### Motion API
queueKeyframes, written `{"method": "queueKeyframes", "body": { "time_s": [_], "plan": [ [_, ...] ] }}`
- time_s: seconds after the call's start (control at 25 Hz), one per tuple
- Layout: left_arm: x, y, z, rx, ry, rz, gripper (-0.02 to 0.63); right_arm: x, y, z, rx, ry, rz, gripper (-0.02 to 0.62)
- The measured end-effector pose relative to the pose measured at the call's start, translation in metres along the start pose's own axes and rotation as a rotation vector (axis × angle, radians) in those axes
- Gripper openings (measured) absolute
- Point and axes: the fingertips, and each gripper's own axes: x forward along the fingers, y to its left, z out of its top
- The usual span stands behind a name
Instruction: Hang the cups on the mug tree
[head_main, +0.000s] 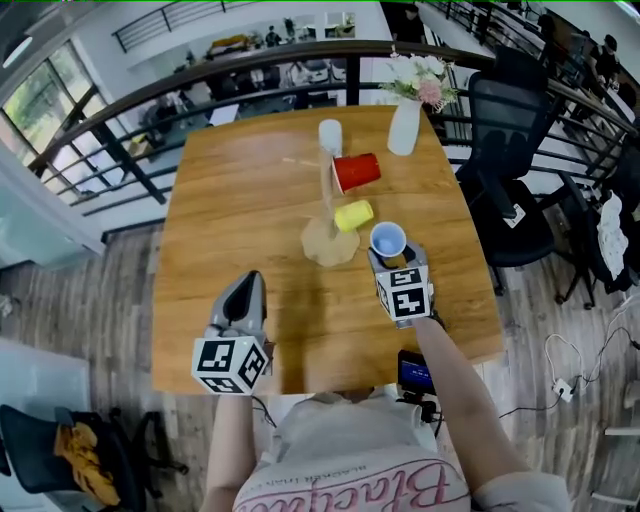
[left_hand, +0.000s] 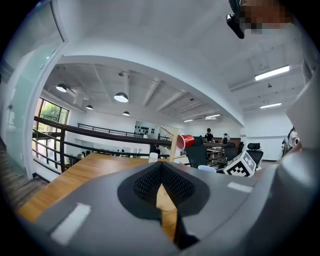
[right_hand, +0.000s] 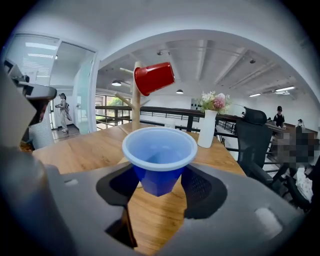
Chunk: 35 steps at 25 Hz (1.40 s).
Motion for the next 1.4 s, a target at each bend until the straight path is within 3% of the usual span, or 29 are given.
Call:
{"method": "queueKeyframes", "body": {
  "time_s": [0.44, 0.64, 0.8, 1.16, 1.4],
  "plan": [
    [-0.020, 0.042, 0.004, -0.043, -0.065, 0.019, 0.009, -0.007, 0.070, 0.012, 0.099, -0.019, 0.053, 0.261],
    [-0.032, 0.068, 0.005, -0.044, -0.073, 0.060, 0.009, 0.017, 0.118, 0.026, 0.144, -0.021, 0.138, 0.261],
    [-0.042, 0.089, 0.001, -0.047, -0.064, 0.102, 0.009, 0.043, 0.153, 0.032, 0.244, 0.007, 0.219, 0.261],
    [-0.060, 0.127, -0.015, -0.047, -0.009, 0.161, 0.009, 0.094, 0.191, 0.035, 0.699, 0.085, 0.371, 0.261],
    [-0.055, 0.137, -0.020, -0.040, 0.034, 0.156, 0.011, 0.117, 0.182, 0.056, 1.099, -0.015, 0.451, 0.259]
  ]
}}
